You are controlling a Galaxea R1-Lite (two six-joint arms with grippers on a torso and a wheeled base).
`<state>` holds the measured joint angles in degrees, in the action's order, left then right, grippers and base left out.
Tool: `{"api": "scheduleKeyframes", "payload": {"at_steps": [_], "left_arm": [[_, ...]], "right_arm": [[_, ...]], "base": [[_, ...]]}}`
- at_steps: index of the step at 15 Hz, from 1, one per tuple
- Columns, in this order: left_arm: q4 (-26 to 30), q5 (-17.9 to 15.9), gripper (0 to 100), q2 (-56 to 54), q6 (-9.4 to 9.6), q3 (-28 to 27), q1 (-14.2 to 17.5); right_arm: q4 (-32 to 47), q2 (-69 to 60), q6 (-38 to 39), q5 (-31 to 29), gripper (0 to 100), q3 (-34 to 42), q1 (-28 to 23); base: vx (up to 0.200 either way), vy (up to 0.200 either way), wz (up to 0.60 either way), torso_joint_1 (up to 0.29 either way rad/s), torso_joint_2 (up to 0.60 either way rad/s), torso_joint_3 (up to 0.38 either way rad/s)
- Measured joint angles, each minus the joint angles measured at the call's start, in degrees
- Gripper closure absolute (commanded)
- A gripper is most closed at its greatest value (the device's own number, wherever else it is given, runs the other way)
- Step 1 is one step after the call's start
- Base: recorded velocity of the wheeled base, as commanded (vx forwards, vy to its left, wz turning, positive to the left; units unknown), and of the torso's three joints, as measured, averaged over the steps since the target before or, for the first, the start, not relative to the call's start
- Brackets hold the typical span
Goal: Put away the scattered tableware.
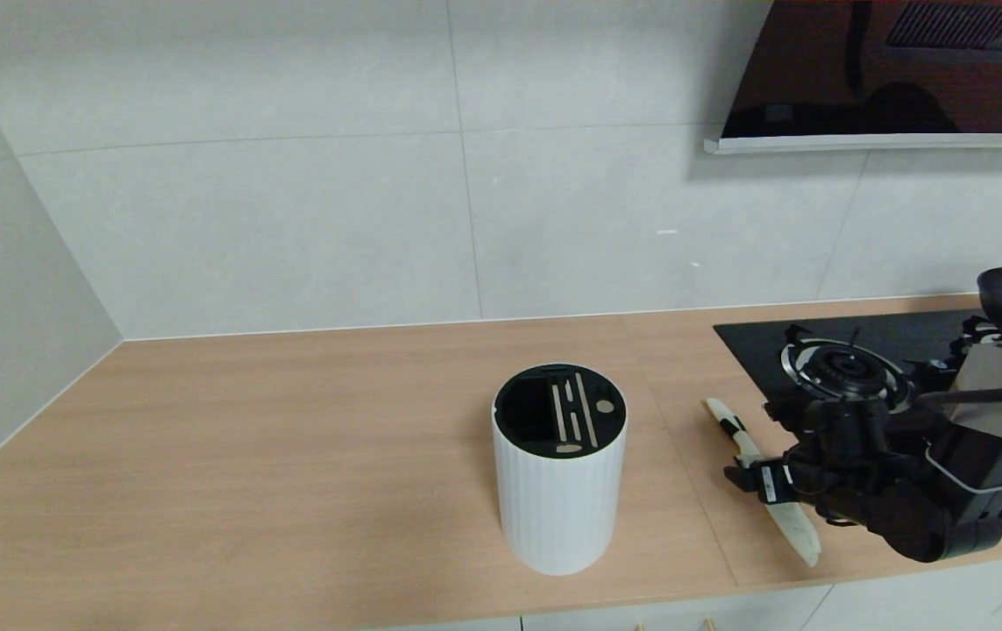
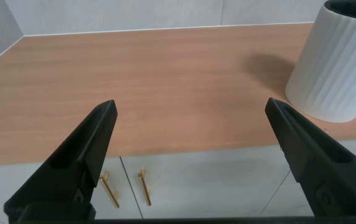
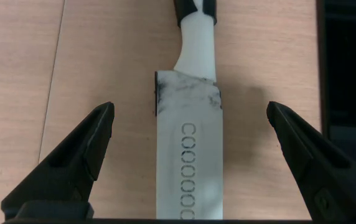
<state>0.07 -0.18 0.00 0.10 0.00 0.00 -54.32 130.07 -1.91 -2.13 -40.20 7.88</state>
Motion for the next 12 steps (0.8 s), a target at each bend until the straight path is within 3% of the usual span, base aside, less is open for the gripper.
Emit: {"api": "scheduleKeyframes", "payload": {"at_steps": [8,9,12], "left_arm": [[0.0,0.0,0,0.0,0.0,0.0,0.0],[0.0,0.0,0,0.0,0.0,0.0,0.0],[0.0,0.0,0,0.0,0.0,0.0,0.0]], "right_arm": [[0.0,1.4,0.1,-1.0,0,-1.0,0.0],[0.0,1.5,0.1,-1.0,100,-1.0,-0.1],[0.0,1.8,0.1,-1.0,100,-1.0,0.0]], "base": [[0.0,0.0,0.0,0.0,0.0,0.0],[0.0,0.0,0.0,0.0,0.0,0.0],[0.0,0.0,0.0,0.0,0.0,0.0]]}}
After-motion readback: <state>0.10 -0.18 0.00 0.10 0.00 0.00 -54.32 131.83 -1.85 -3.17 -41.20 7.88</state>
